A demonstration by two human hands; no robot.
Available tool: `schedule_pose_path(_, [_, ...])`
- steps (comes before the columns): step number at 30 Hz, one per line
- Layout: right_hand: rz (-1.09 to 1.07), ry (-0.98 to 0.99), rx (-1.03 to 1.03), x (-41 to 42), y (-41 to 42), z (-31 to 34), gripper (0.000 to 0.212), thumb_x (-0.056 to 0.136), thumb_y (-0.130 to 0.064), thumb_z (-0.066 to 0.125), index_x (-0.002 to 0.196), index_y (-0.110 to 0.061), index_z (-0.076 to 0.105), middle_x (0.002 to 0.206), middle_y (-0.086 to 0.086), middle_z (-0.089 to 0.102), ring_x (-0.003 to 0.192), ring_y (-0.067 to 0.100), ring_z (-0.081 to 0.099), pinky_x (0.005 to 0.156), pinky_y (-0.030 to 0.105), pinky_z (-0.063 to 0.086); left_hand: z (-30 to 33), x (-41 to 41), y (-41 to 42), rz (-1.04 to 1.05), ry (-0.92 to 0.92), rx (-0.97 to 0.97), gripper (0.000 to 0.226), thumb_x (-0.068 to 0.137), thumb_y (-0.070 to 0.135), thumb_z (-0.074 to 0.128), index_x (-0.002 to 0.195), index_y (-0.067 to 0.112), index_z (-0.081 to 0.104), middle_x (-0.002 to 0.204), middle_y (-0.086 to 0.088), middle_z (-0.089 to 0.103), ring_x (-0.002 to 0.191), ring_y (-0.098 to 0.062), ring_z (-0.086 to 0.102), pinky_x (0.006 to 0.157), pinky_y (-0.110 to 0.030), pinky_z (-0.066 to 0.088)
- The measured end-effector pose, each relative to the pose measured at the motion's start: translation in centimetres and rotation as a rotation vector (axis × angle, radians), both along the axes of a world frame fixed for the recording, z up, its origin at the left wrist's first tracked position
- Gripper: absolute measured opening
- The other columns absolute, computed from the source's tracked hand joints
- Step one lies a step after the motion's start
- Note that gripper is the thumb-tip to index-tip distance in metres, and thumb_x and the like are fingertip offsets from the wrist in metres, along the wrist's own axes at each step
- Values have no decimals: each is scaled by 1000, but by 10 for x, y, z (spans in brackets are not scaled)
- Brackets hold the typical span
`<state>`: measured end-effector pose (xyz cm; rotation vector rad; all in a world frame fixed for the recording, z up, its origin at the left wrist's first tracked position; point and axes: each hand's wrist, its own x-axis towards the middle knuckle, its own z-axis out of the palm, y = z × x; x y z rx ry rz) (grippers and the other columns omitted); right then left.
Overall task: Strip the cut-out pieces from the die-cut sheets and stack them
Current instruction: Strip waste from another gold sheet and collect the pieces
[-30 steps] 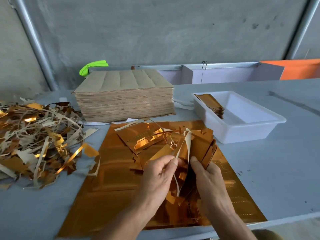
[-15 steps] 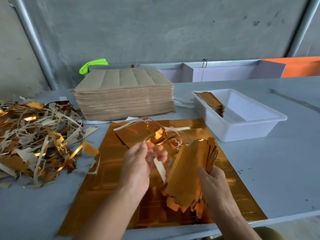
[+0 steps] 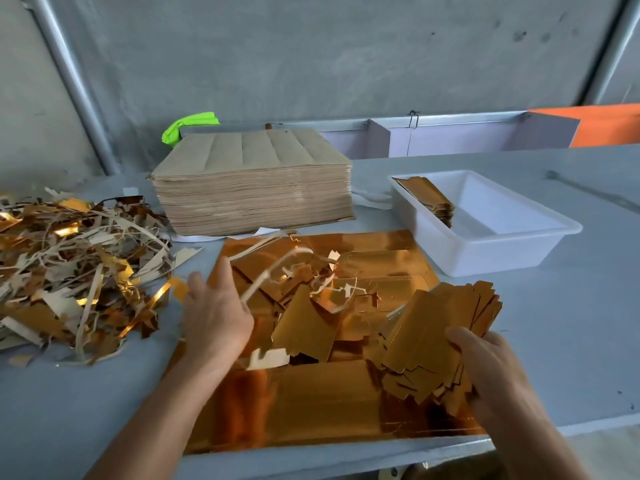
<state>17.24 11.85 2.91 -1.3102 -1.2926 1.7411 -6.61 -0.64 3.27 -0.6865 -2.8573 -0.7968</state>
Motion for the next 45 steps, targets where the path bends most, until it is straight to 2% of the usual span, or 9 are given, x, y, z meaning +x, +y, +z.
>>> schedule_pose_path(2, [-11,7,-13,-3,0,-2,17,99,-18,45,82,-18,46,91,9,59,85,34,59,81,54,52,1,13,2,-86,304,-49,71,84,10,64,146,14,29,147,-24,23,129,-37,35,103,-47,42])
schedule_pose_path(5, [-18,9,-16,-7,-2,-3,16,99,-19,46,83,-19,45,92,7,56,84,30,58,75,50,51,2,33,8,-541,695,207,36,81,16,65,115,6,60,118,-15,56,102,-26,57,88,-34,50])
schedule_pose_path(9, [6,12,28,-14,-7,-4,13,99,-21,46,86,-21,47,92,2,56,85,26,56,80,49,49,-13,50,20,-756,319,-283,53,81,66,49,107,22,59,103,7,51,81,-2,45,70,-16,42])
schedule_pose_path(15, [57,17,55,-15,-11,-6,7,99,-23,46,93,-24,50,102,5,60,98,30,57,92,58,46,-31,41,28,-540,186,-298,41,88,49,56,115,19,55,130,-2,47,117,-15,48,91,-26,49])
schedule_pose_path(27, [84,3,32,-10,-12,-12,9,99,-21,45,95,-19,53,98,6,62,89,28,59,69,44,50,-27,47,35,-420,162,-455,54,86,56,56,123,17,52,130,-6,49,116,-19,48,86,-28,48])
schedule_pose_path(32, [85,3,11,-8,-10,-11,5,97,-20,48,95,-18,52,104,12,60,98,34,57,90,59,47,4,30,23,-544,-68,-344,25,96,23,50,71,20,51,76,4,54,61,-4,51,53,-13,37])
schedule_pose_path(38, [88,39,65,-15,-8,-8,6,95,-26,51,96,-20,52,106,11,58,104,34,54,97,59,42,44,2,14,-432,-319,329,24,98,17,46,82,13,64,82,-9,61,67,-19,60,58,-31,49])
schedule_pose_path(43, [66,94,211,-25,-9,4,22,96,-21,49,75,-19,47,97,11,52,89,28,55,48,24,53,38,16,19,-534,-472,588,20,96,19,50,80,21,63,81,-5,58,58,-2,61,49,-17,49])
schedule_pose_path(45, [137,98,286,-30,-9,6,24,97,-19,46,73,-15,46,51,0,41,60,-2,35,40,19,45,32,30,23,-606,-342,576,20,96,19,50,79,21,61,70,6,58,57,-2,59,50,-16,47])
